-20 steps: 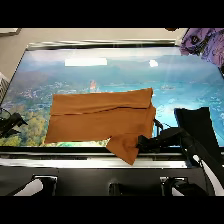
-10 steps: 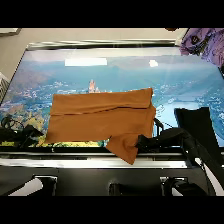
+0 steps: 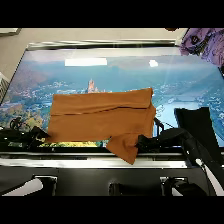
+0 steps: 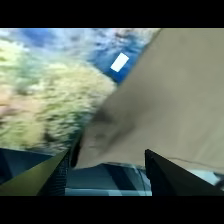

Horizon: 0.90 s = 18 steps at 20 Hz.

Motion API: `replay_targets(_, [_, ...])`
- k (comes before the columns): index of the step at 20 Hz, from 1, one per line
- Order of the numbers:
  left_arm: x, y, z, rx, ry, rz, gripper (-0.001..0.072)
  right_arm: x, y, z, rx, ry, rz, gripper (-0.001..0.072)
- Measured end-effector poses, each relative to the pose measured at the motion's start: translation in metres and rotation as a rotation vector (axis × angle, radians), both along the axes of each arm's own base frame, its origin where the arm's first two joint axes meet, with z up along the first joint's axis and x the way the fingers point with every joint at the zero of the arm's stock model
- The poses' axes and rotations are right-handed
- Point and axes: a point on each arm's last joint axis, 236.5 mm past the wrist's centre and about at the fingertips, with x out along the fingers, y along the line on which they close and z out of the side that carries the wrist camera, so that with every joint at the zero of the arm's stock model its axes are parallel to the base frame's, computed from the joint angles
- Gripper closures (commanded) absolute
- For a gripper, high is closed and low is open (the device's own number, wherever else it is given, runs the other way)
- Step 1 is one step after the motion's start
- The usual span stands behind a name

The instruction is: Fold the clothes and pants, and hang the long-sleeved shirts on hangers.

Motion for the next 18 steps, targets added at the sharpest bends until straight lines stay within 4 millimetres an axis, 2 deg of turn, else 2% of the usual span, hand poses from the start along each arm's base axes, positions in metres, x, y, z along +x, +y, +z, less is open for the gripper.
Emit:
replay_targets(1, [-0.001, -0.003, -0.002, -0.005, 0.007, -0.009, 0.0520, 0.001, 0.000, 0.001, 0.000, -0.007, -0.001, 0.0679])
replay_targets(2, [-0.001, -0.003, -0.005, 0.000, 0.012, -0.019, 0.0699, 0.002, 0.000, 0.003, 0.001, -0.014, -0.002, 0.0679])
replay_targets(7, [0.006, -0.005, 0.001, 0.003, -0.004, -0.015, 0.0695, 0.004, 0.000, 0.013, 0.005, -0.042, -0.015, 0.0679])
replay_targets(11, [0.010, 0.002, 0.029, 0.057, -0.028, 0.043, 0.0695, -0.010, -0.004, 0.030, -0.009, -0.028, -0.027, 0.0679])
replay_targets(16, [-0.005, 0.002, 0.067, 0.167, -0.053, 0.039, 0.0694, -0.041, -0.015, 0.067, -0.042, -0.049, -0.048, 0.0680])
replay_targets(18, [-0.006, -0.003, 0.075, 0.197, -0.075, 0.018, 0.0695, -0.044, -0.021, 0.076, -0.064, -0.075, -0.060, 0.0680])
